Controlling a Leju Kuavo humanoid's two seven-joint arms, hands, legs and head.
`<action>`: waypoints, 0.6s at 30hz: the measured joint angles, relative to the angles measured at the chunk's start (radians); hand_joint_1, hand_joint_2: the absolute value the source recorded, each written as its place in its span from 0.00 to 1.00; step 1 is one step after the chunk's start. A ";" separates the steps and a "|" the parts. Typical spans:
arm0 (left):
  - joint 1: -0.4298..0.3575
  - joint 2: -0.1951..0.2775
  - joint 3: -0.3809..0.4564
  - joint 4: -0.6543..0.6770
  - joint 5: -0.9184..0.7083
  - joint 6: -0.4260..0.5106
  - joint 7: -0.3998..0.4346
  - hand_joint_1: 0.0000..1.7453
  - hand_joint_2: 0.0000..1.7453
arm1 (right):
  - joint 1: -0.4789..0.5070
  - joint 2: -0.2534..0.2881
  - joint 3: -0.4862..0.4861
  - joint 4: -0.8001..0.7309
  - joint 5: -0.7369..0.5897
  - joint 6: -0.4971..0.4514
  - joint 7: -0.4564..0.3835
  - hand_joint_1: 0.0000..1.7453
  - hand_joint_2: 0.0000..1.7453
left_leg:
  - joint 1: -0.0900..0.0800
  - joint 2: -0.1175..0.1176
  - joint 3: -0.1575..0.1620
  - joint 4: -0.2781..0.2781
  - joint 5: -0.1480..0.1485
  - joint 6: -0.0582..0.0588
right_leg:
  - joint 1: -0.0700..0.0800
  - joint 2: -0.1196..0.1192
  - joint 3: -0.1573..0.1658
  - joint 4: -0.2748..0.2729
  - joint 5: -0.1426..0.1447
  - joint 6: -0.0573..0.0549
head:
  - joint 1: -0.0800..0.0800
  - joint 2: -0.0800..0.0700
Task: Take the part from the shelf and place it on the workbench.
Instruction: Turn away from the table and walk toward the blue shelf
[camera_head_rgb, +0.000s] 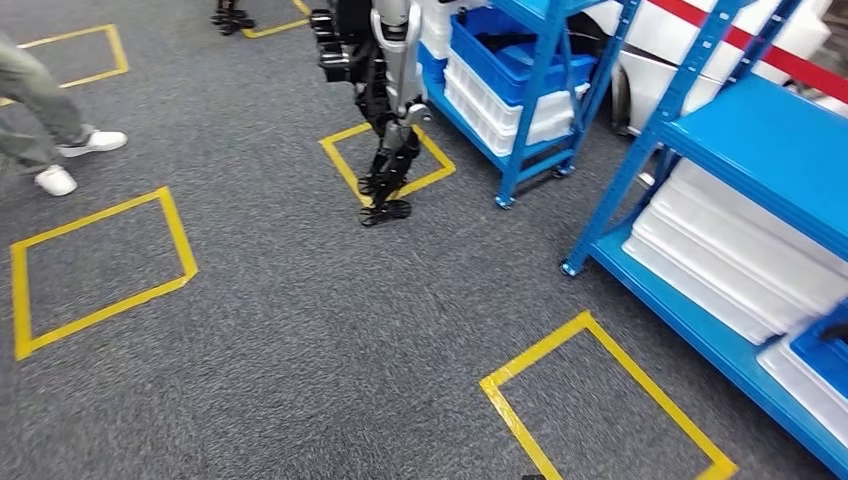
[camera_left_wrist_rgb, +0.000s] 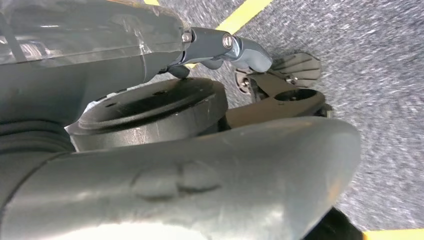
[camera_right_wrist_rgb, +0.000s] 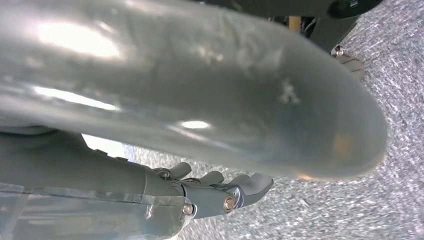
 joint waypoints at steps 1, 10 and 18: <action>0.001 0.000 0.000 0.000 -0.001 0.000 0.000 0.00 0.00 | 0.001 0.000 0.000 0.000 0.000 -0.001 -0.001 0.00 0.00 | -0.001 0.016 0.000 0.001 -0.001 0.000 | -0.002 -0.005 -0.018 0.041 -0.010 0.003 | 0.001 0.000; -0.012 0.000 0.000 0.000 -0.009 0.002 0.004 0.00 0.00 | 0.005 -0.001 0.000 0.000 -0.011 0.004 -0.015 0.00 0.00 | -0.003 0.093 0.012 0.017 -0.021 -0.038 | 0.004 -0.044 0.111 -0.221 0.111 -0.026 | -0.003 0.000; -0.012 0.000 0.000 0.000 -0.008 0.002 0.005 0.00 0.00 | 0.003 0.001 0.000 0.000 -0.027 -0.002 -0.015 0.00 0.00 | -0.001 -0.004 -0.106 0.283 -0.131 -0.049 | 0.004 0.033 0.109 -0.226 0.123 -0.049 | -0.020 0.000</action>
